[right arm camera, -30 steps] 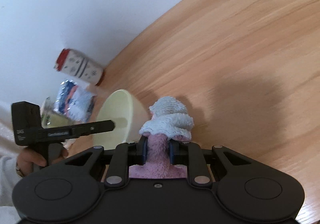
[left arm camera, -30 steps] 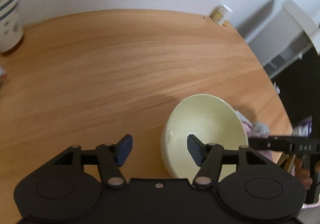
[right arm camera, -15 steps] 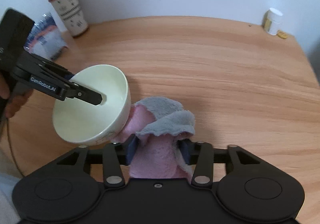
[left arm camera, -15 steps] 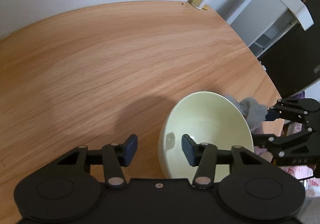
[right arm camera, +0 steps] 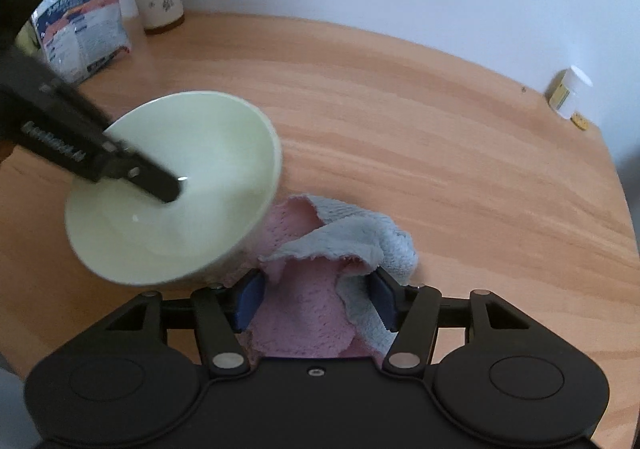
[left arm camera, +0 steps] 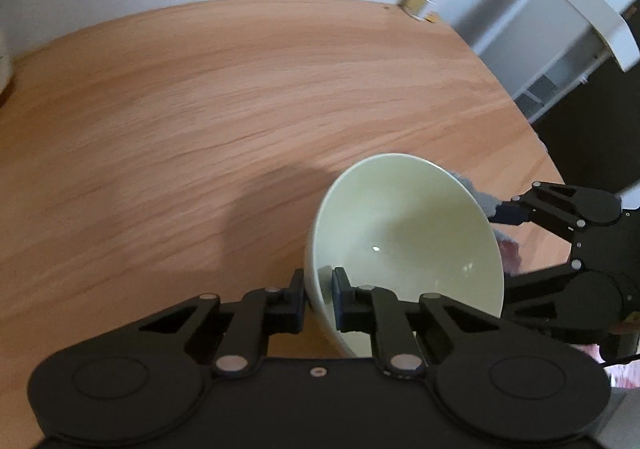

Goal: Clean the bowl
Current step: 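Raise the bowl again with the left tool while the right tool holds the cloth, then rub the cloth on the bowl's outer side with the right tool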

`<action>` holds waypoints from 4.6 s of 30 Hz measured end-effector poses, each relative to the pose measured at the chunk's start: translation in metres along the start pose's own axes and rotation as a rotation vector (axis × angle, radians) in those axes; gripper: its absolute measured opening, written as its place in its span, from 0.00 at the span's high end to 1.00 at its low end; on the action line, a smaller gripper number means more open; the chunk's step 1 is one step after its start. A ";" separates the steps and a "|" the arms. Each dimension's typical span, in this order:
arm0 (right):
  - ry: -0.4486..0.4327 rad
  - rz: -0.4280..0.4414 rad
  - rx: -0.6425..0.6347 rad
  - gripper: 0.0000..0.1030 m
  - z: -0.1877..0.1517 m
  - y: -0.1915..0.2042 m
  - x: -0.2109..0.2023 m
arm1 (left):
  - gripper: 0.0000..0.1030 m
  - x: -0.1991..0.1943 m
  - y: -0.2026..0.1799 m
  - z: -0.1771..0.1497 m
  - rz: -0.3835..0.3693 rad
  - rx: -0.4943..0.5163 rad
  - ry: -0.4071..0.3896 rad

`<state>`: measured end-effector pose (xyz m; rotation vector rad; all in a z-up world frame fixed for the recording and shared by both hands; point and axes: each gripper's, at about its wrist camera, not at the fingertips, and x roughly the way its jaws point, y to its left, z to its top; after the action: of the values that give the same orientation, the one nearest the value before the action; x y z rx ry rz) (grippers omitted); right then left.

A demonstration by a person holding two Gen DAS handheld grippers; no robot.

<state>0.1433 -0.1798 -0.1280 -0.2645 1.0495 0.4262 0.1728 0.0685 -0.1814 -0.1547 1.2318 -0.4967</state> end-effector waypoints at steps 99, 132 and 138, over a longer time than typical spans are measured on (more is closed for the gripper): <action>-0.085 0.679 0.271 0.83 0.003 -0.069 -0.052 | 0.86 -0.057 -0.006 -0.059 -0.077 -0.838 -0.464; -0.029 0.591 0.363 0.83 -0.010 -0.065 -0.024 | 0.86 -0.037 0.007 -0.065 0.024 -0.863 -0.348; -0.082 0.575 0.385 0.83 -0.005 -0.075 -0.037 | 0.84 -0.030 0.002 -0.063 -0.001 -0.752 -0.296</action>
<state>0.1579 -0.2560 -0.0969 0.4075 1.0959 0.7286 0.1072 0.0928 -0.1773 -0.8355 1.0734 0.0158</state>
